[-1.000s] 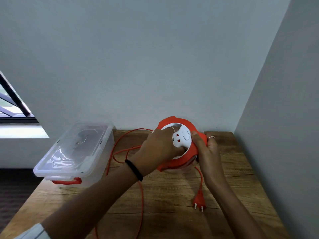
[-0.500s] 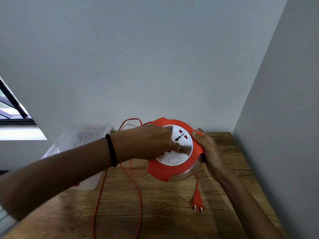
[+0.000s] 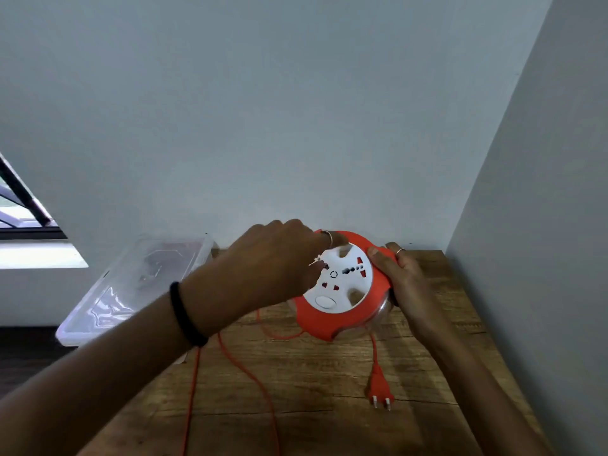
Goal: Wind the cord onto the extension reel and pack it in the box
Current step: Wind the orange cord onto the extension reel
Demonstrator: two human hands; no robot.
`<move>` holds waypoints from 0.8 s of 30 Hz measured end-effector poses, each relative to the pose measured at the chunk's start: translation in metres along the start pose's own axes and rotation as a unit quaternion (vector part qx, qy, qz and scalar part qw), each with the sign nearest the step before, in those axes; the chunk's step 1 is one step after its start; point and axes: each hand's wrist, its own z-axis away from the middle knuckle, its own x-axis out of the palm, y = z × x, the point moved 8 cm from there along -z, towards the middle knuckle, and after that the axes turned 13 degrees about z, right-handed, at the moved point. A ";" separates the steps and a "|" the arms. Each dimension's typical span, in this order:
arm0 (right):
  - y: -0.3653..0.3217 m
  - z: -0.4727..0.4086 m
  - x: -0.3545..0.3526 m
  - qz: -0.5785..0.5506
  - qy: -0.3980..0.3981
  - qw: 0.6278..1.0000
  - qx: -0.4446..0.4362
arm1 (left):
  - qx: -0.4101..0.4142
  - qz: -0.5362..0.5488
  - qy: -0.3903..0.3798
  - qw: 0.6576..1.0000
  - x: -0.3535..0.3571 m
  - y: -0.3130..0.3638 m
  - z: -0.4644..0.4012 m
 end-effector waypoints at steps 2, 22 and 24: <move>0.006 0.000 -0.003 -0.006 0.014 1.000 0.009 | -0.045 0.010 0.027 0.999 0.010 -0.003 0.002; -0.003 0.005 -0.001 -0.024 0.046 0.999 0.003 | -0.060 0.151 0.000 0.987 0.050 0.000 -0.025; -0.003 0.001 0.001 -0.031 0.025 0.999 0.008 | -0.018 0.108 -0.054 0.993 0.046 0.003 -0.026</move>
